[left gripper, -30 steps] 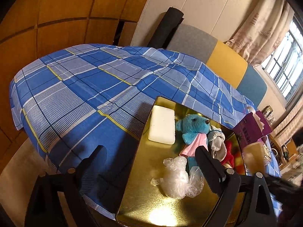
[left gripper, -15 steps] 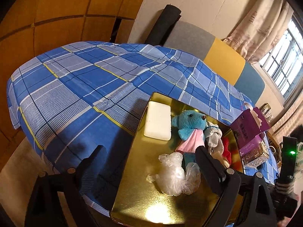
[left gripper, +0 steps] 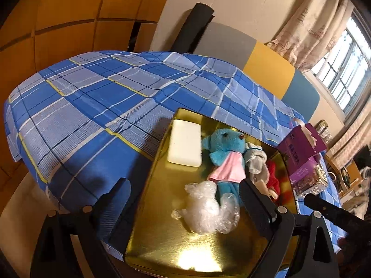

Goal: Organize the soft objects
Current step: 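Move the right tool to the brown scrunchie beside the black hairpiece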

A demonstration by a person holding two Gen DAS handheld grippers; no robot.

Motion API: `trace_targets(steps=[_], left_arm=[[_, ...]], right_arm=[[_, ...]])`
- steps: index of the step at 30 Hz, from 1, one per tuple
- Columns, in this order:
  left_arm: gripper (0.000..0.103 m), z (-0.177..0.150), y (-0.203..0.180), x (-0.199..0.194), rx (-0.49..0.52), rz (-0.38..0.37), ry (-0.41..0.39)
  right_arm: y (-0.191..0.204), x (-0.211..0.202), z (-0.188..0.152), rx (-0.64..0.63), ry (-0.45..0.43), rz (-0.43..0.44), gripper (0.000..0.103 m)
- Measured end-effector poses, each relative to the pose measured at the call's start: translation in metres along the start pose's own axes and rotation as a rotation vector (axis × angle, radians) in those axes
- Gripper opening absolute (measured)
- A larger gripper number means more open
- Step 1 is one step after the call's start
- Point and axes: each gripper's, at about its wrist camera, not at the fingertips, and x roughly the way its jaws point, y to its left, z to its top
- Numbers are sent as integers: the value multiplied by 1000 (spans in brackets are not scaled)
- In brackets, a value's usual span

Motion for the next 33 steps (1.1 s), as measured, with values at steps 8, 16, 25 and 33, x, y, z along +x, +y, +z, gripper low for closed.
trace_targets(steps=[8, 16, 25, 33], left_arm=[[96, -7, -20, 0, 58, -57, 9], [98, -20, -49, 0, 133, -106, 41], [102, -40, -100, -5, 252, -198, 82], [102, -54, -153, -9, 379, -277, 111]], right_arm=[[-27, -31, -5, -41, -66, 7, 55], [-86, -49, -14, 6, -72, -69, 55], [-159, -52, -31, 102, -43, -176, 55], [-226, -44, -39, 164, -5, -249, 55]])
